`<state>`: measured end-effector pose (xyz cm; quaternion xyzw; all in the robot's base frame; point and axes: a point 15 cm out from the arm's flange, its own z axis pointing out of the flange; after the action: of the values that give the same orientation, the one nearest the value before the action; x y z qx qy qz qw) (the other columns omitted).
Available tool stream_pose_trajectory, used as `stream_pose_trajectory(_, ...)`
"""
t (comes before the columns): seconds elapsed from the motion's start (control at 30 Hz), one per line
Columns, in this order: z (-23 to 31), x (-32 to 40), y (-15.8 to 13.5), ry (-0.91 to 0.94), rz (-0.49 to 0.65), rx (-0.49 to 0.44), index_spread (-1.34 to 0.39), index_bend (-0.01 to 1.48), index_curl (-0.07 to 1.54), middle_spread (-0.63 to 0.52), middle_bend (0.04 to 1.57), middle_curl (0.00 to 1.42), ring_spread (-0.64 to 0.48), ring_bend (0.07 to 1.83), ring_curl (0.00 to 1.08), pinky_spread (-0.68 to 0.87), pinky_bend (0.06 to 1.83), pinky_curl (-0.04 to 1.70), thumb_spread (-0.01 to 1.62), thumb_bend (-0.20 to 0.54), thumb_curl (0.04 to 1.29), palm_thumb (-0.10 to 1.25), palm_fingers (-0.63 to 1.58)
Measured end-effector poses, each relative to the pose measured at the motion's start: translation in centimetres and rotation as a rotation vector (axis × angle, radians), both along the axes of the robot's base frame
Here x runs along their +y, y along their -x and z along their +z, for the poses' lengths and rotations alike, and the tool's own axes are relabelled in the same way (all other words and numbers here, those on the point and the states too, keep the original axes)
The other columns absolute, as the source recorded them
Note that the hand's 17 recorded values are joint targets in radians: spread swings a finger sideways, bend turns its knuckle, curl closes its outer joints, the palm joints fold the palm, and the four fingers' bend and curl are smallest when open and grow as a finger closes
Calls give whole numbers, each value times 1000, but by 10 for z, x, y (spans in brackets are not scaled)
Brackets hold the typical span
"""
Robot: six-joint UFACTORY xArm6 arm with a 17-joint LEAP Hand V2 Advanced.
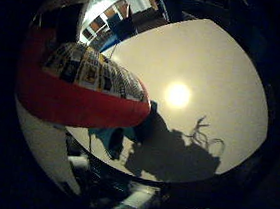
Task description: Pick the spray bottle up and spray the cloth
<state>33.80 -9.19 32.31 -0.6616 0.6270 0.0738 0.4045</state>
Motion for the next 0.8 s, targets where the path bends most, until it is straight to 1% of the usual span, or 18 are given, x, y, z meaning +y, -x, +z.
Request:
stream_pose_trajectory(0.17,-8,-1,18,188,78,63,-168,1273,750,-114,1400,764,-232,1335,833,-182,1099,1182,1106,-14,513,1050,1121)
stream_pose_trajectory(0.33,-11,4,29,343,150,123,-167,1277,746,-114,1397,763,-232,1339,837,-185,1090,1192,1106,-14,513,1050,1126)
stream_pose_trajectory(0.53,-2,24,23,537,231,130,-166,1278,742,-114,1396,763,-231,1338,839,-187,1085,1200,1106,-14,513,1050,1127)
stream_pose_trajectory(0.63,1,30,17,614,259,117,-166,1279,741,-114,1399,763,-231,1337,839,-189,1082,1204,1106,-14,513,1050,1127)
stream_pose_trajectory(0.8,-3,35,18,709,280,166,-166,1280,739,-114,1401,762,-231,1337,840,-190,1080,1207,1106,-14,513,1050,1127)
